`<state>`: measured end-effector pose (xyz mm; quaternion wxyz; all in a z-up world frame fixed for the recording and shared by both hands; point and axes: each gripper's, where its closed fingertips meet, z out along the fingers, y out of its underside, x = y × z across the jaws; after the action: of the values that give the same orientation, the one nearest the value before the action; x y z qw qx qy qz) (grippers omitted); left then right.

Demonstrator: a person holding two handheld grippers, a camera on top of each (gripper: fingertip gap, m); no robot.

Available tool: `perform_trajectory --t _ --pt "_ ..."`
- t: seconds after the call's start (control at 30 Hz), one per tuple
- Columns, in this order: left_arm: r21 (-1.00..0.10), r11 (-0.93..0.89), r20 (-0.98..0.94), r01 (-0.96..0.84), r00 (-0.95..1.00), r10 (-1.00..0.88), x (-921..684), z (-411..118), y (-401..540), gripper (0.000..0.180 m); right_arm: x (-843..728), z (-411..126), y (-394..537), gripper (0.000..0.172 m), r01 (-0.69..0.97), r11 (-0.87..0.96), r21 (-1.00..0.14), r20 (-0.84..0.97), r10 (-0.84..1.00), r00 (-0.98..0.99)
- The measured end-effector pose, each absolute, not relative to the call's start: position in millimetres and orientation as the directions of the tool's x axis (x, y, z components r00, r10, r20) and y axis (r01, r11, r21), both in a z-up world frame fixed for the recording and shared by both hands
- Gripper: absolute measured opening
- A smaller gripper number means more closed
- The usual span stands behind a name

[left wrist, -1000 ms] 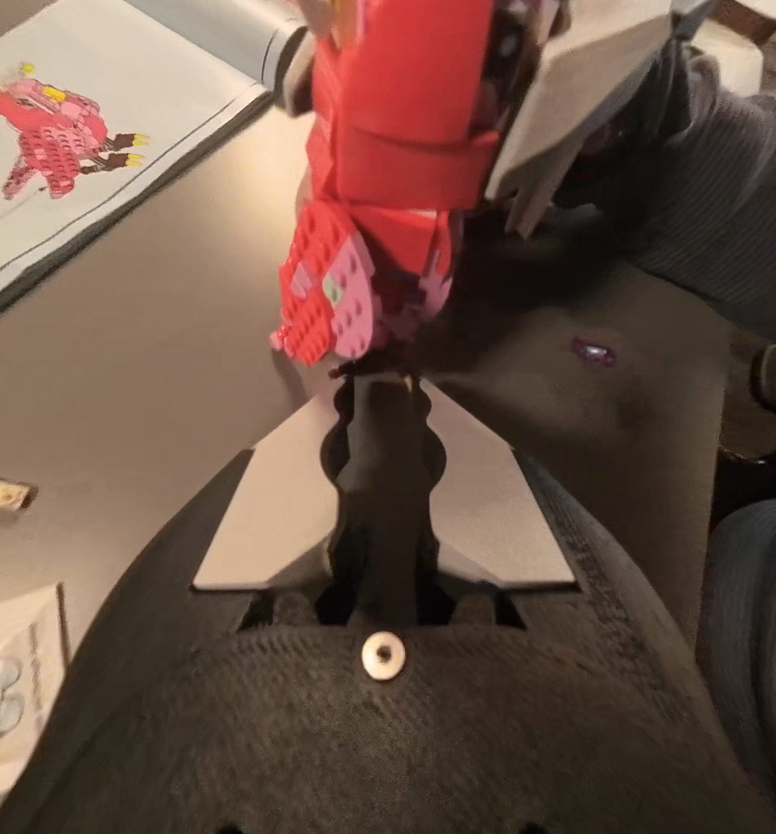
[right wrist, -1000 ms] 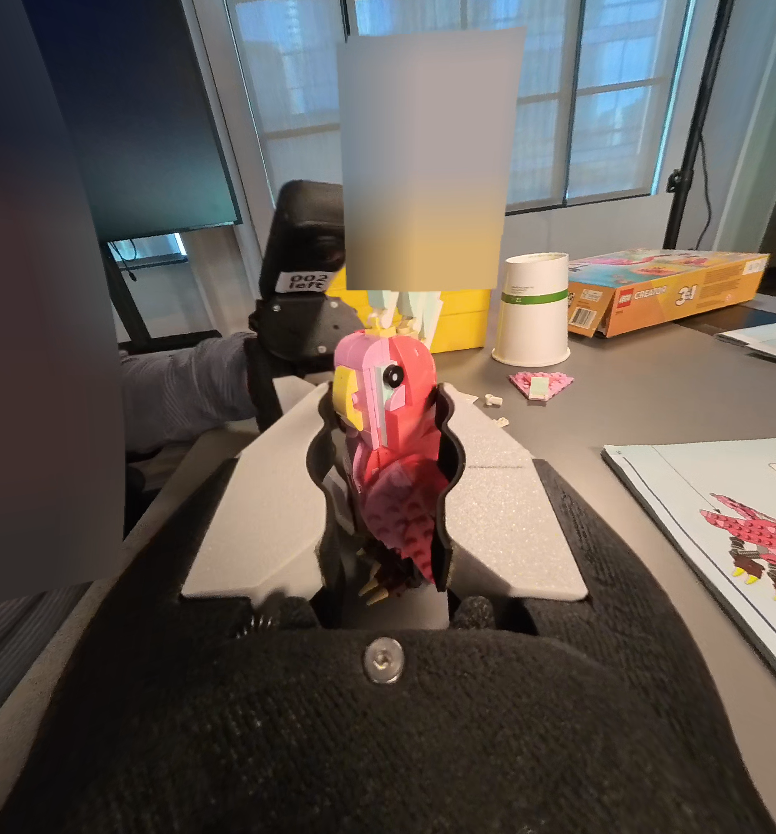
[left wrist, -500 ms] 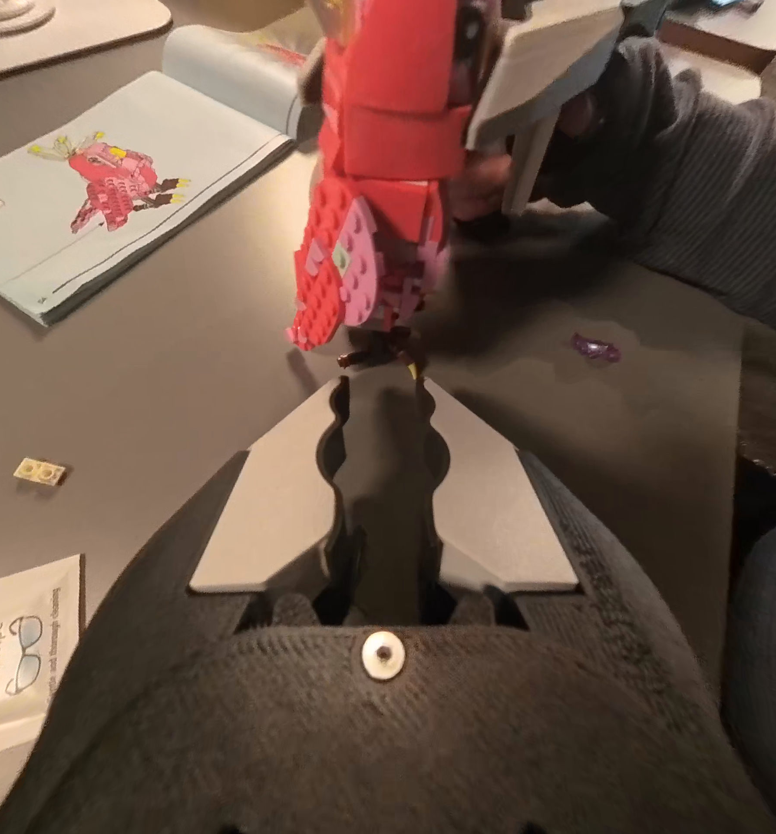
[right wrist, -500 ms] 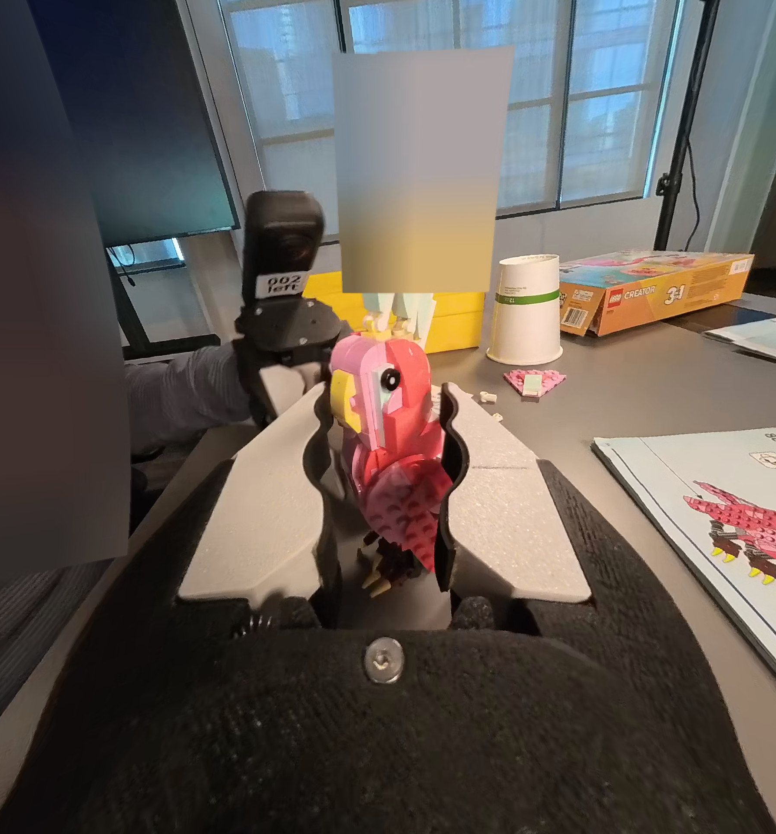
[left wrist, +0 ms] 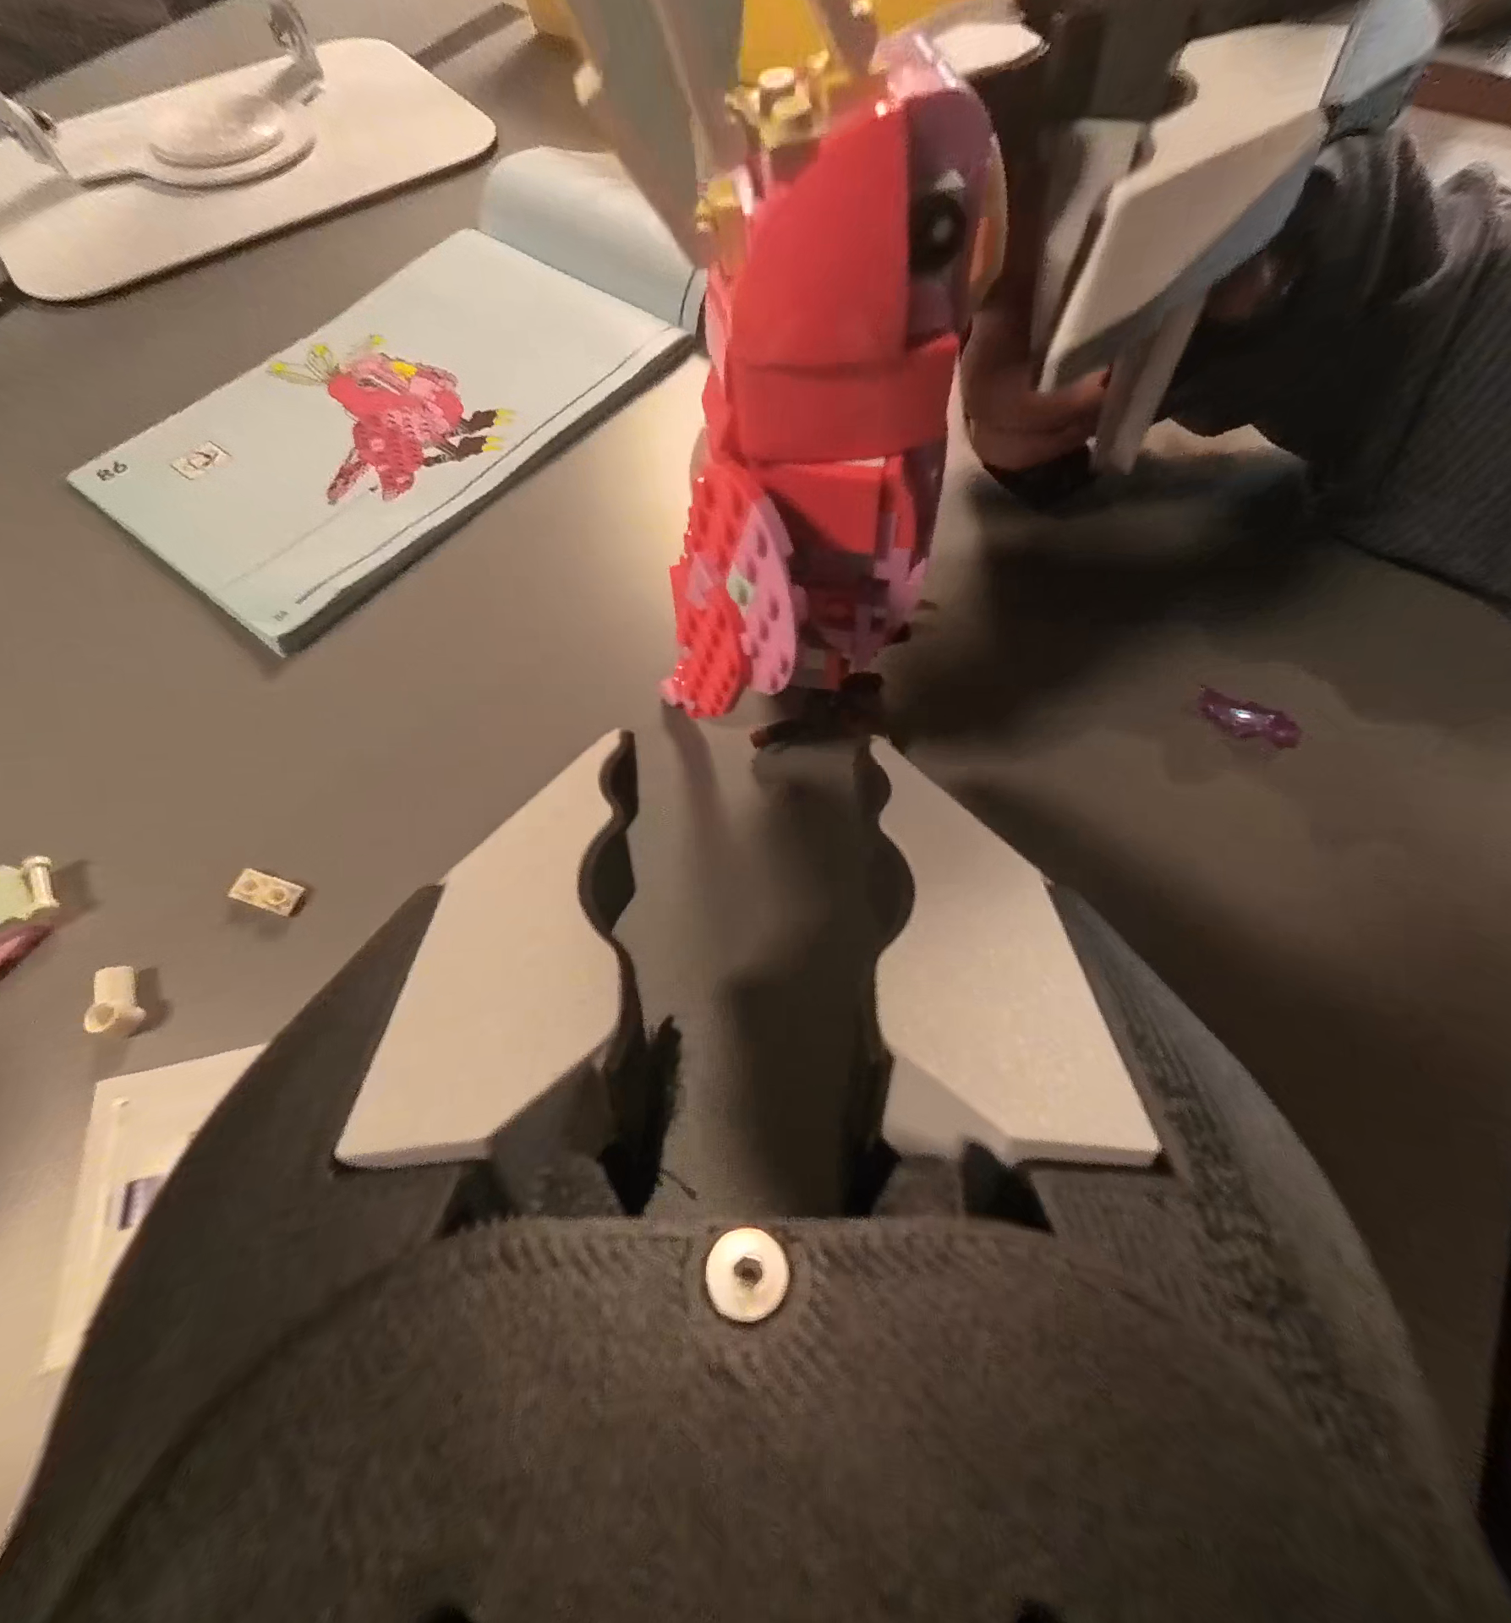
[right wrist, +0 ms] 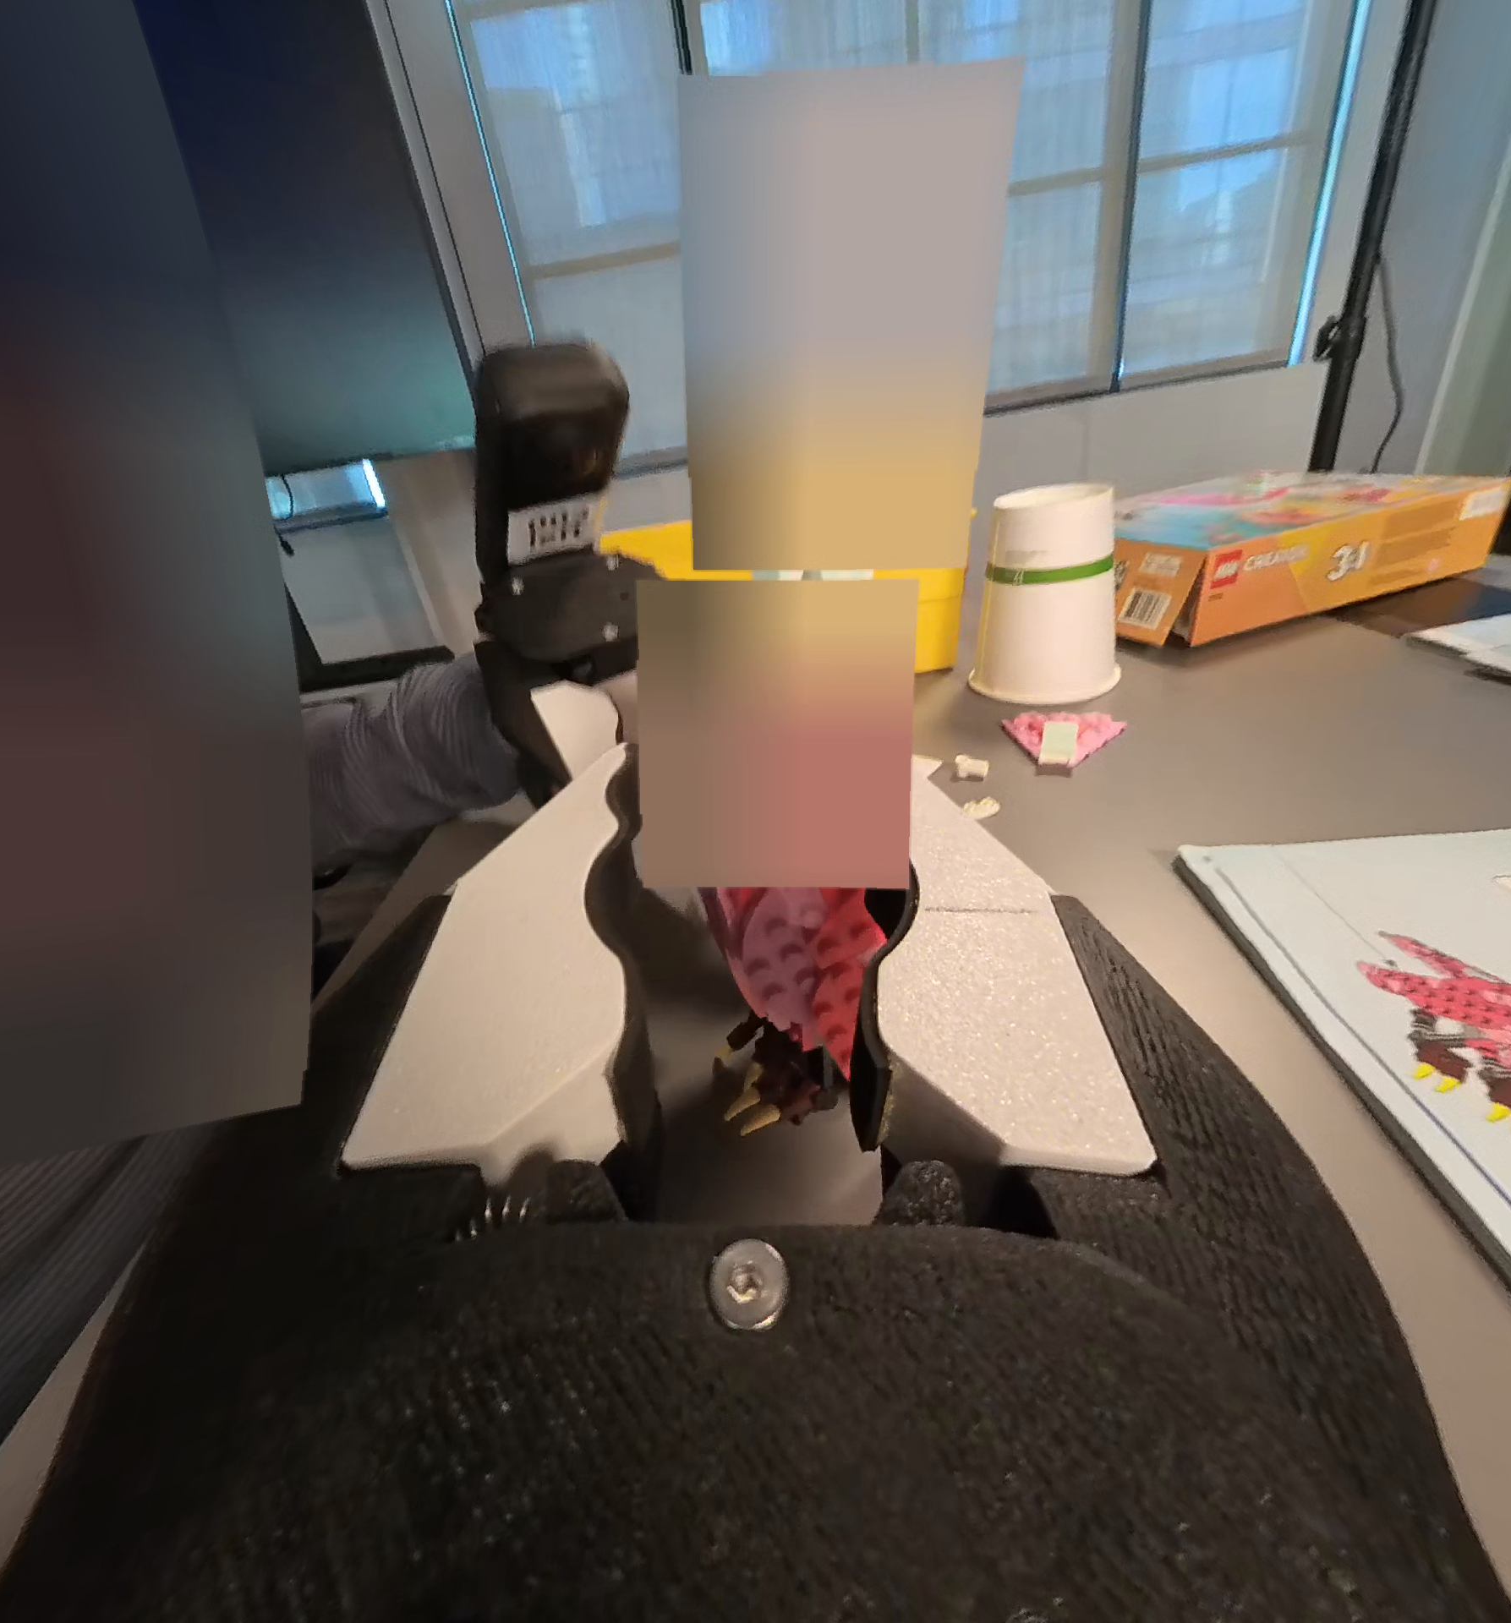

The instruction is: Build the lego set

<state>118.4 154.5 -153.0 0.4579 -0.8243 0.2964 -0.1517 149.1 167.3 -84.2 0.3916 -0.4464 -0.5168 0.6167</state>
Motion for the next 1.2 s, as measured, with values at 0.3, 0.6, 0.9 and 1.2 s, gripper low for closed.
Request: perform_trajectory --t 0.3,0.6,0.9,1.2 --pt "-0.873 -0.376 -0.035 -0.310 0.810 -0.586 99 -137 135 0.064 169 -73 182 0.062 -0.056 -0.150 -0.987 -0.136 0.970 -0.200" --pt "-0.985 -0.153 0.008 -0.074 0.879 -0.476 82 -83 98 0.092 226 -55 182 0.074 -0.144 -0.076 -0.987 -0.118 0.944 0.307" --pt "-0.991 -0.104 -0.027 -0.087 0.876 -0.481 107 -73 78 0.092 187 -73 157 0.086 -0.078 -0.129 -0.989 -0.150 0.784 0.602" --pt "-0.993 -0.052 -0.079 -0.103 0.935 -0.345 88 -56 53 0.089 170 -52 118 0.091 -0.036 0.025 -0.999 -0.008 0.692 0.722"
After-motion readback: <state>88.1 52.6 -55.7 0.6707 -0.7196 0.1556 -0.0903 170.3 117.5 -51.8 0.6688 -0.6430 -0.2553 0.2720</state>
